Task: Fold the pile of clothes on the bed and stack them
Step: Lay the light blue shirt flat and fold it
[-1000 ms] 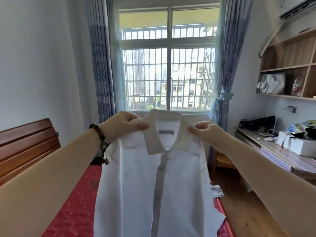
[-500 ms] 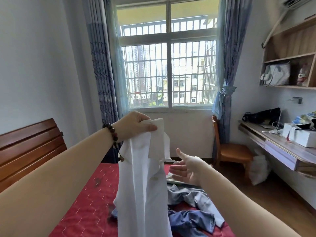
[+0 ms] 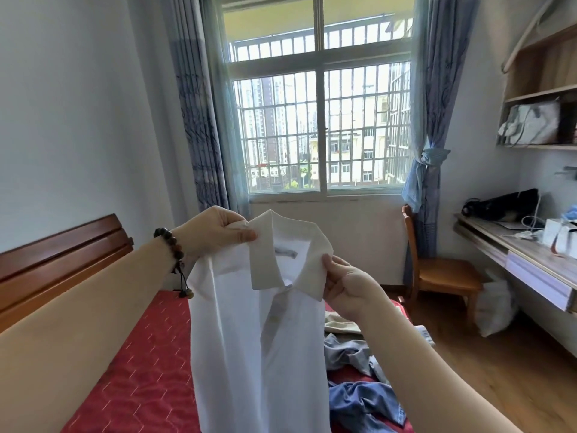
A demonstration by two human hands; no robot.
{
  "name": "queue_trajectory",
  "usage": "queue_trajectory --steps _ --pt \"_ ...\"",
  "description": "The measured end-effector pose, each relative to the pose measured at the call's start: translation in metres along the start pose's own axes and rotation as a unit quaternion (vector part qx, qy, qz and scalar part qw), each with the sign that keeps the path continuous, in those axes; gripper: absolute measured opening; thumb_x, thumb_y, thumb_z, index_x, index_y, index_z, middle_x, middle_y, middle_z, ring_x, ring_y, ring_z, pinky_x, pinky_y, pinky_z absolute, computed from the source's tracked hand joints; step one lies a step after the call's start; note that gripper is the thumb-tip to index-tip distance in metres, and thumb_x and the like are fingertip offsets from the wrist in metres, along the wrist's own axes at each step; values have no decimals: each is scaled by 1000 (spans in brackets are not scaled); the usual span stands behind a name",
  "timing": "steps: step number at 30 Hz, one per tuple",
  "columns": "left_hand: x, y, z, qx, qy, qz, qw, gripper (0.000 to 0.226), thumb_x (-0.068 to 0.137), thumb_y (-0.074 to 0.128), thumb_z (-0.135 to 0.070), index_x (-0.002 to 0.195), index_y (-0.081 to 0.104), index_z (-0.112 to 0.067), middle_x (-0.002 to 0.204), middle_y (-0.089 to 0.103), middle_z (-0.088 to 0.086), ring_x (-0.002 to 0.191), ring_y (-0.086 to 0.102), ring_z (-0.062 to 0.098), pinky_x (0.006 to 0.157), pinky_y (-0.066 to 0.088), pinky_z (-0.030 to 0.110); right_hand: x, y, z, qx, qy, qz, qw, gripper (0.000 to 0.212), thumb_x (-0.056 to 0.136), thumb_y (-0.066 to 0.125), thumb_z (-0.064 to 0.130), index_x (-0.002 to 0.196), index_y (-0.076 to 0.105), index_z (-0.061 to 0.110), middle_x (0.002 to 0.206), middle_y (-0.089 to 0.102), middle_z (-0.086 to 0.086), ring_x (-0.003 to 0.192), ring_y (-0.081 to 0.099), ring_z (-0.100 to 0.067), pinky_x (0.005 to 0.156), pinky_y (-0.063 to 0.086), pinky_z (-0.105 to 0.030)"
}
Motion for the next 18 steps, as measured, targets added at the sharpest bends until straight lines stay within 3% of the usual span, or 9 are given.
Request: queue_trajectory --steps 4,8,12,15,18 --pt "4 -2 3 3 4 -20 1000 75 58 76 -59 73 56 12 63 40 7 56 34 18 50 29 19 -6 8 16 43 -36 45 997 22 99 45 7 114 62 6 82 72 -10 66 70 -20 59 59 -32" --pt "9 6 -10 -3 16 -15 1000 46 74 80 -41 67 61 1 57 44 0 50 38 7 50 32 18 -13 -2 24 -72 -45 18 996 13 96 55 14 97 66 7 77 70 -9 65 67 -21 62 57 -34" --pt "16 8 -25 32 36 0 999 68 69 75 -55 81 63 11 69 50 11 60 45 18 58 38 26 -14 -18 53 -274 -132 -7 953 17 86 69 19 91 64 4 84 62 -10 73 58 -22 71 51 -30" --pt "18 7 -33 49 46 8 998 70 60 74 -61 79 66 6 66 50 7 59 45 14 55 39 23 -13 -13 45 -252 -108 74 959 22 79 72 21 88 57 7 82 63 -10 75 59 -22 73 53 -29" --pt "20 3 -36 39 48 4 998 79 54 77 -71 78 66 3 65 54 2 58 48 11 53 41 19 -8 -13 36 -260 -91 114 955 43 70 76 26 105 57 10 92 70 -13 83 66 -20 79 53 -28"
Point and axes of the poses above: each hand's wrist, its own x-axis towards the middle knuckle, its own y-axis out of the palm, z = x × y, the point moved 10 cm from there along x, towards the middle knuckle
